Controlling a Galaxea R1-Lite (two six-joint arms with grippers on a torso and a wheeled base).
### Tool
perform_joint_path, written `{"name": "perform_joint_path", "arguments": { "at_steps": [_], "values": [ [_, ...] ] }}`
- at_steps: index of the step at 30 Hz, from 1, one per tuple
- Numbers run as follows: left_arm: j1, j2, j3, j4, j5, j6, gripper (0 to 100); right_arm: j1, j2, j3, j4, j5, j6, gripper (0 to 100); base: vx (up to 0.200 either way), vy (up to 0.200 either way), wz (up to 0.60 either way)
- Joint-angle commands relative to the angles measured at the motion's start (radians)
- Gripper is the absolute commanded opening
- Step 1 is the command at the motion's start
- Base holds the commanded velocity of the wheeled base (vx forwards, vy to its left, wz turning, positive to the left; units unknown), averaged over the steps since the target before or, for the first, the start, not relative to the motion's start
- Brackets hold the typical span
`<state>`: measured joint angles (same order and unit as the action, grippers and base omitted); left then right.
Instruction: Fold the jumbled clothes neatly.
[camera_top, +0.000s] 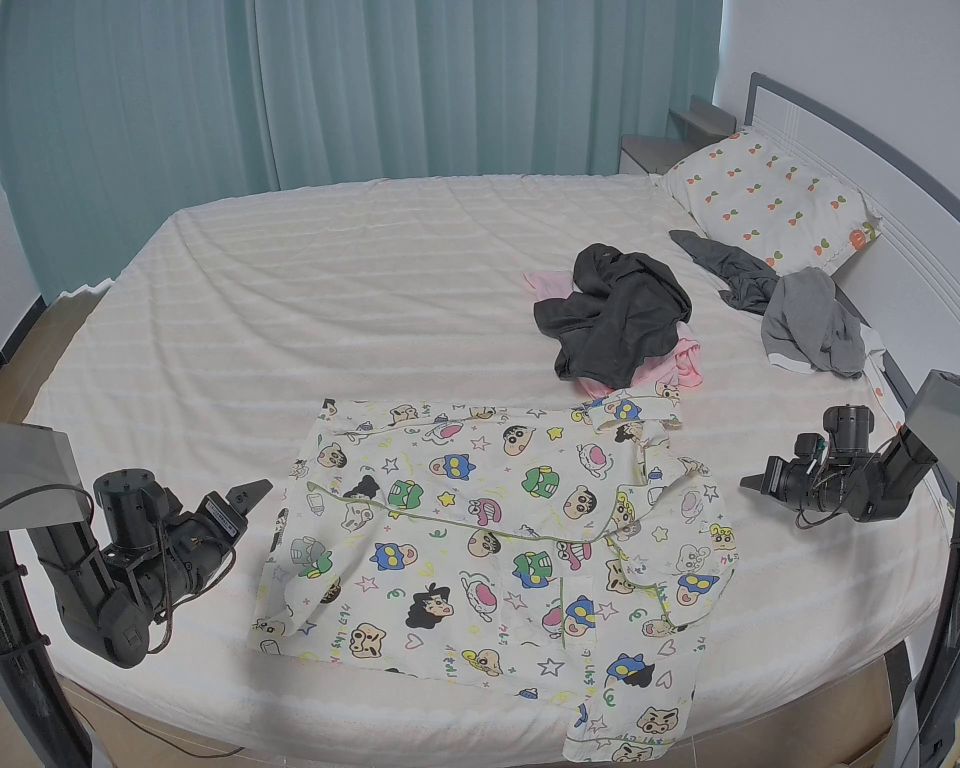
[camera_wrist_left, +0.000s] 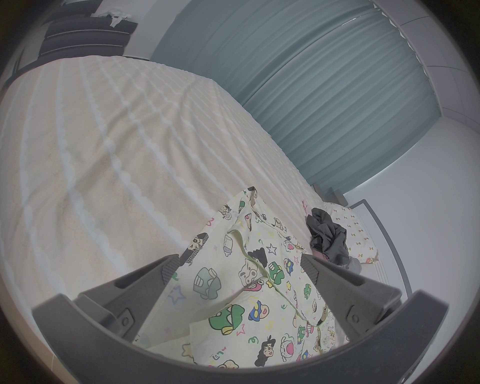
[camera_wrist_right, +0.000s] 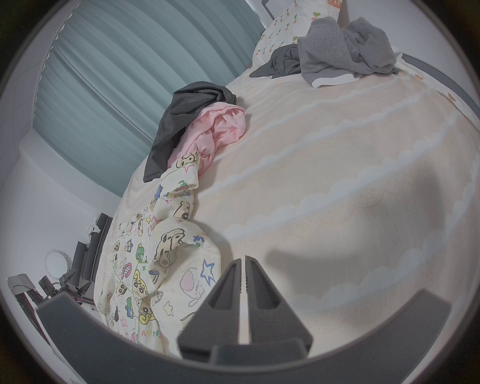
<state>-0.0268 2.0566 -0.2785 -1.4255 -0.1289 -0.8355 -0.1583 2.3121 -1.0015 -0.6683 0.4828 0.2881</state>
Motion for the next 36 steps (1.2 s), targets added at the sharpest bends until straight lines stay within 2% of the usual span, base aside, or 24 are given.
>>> {"name": "perform_joint_path", "arguments": {
  "at_steps": [1,8,9,14,15,18,21,25,28,36],
  "values": [
    [-0.010,0.007,-0.001,0.000,-0.003,-0.002,100,-0.010,-0.020,0.024,-0.005,-0.003,0.000,0,0.000,0.000,0.00],
    [-0.065,0.019,-0.037,0.010,-0.008,0.004,100,-0.043,-0.160,0.162,-0.017,0.033,0.006,0,0.000,0.000,0.00],
    [-0.076,0.022,-0.041,0.016,-0.008,0.007,100,-0.046,-0.188,0.188,-0.025,0.031,0.010,100,0.000,0.000,0.00],
    [-0.091,0.057,-0.039,0.088,-0.001,0.085,100,-0.084,-0.254,0.319,-0.140,0.025,0.020,100,0.000,0.000,0.00],
    [-0.102,0.063,-0.033,0.131,0.003,0.111,100,-0.101,-0.283,0.386,-0.203,0.025,0.063,100,0.000,0.000,0.00],
    [-0.134,0.059,-0.024,0.188,0.023,0.107,100,-0.127,-0.339,0.480,-0.310,0.023,0.198,100,0.000,0.000,0.00],
    [-0.188,0.079,0.005,0.214,0.055,0.090,100,-0.178,-0.367,0.577,-0.427,0.020,0.290,100,0.000,0.000,0.00],
    [-0.209,0.102,0.007,0.214,0.084,0.070,100,-0.237,-0.361,0.635,-0.536,0.028,0.301,100,0.000,0.000,0.00],
    [-0.217,0.103,0.001,0.214,0.094,0.010,100,-0.299,-0.330,0.679,-0.625,0.036,0.302,100,0.000,0.000,0.00],
    [-0.219,0.097,0.002,0.212,0.097,-0.031,100,-0.326,-0.296,0.681,-0.642,0.046,0.307,100,0.000,0.000,0.00]
  ]
}}
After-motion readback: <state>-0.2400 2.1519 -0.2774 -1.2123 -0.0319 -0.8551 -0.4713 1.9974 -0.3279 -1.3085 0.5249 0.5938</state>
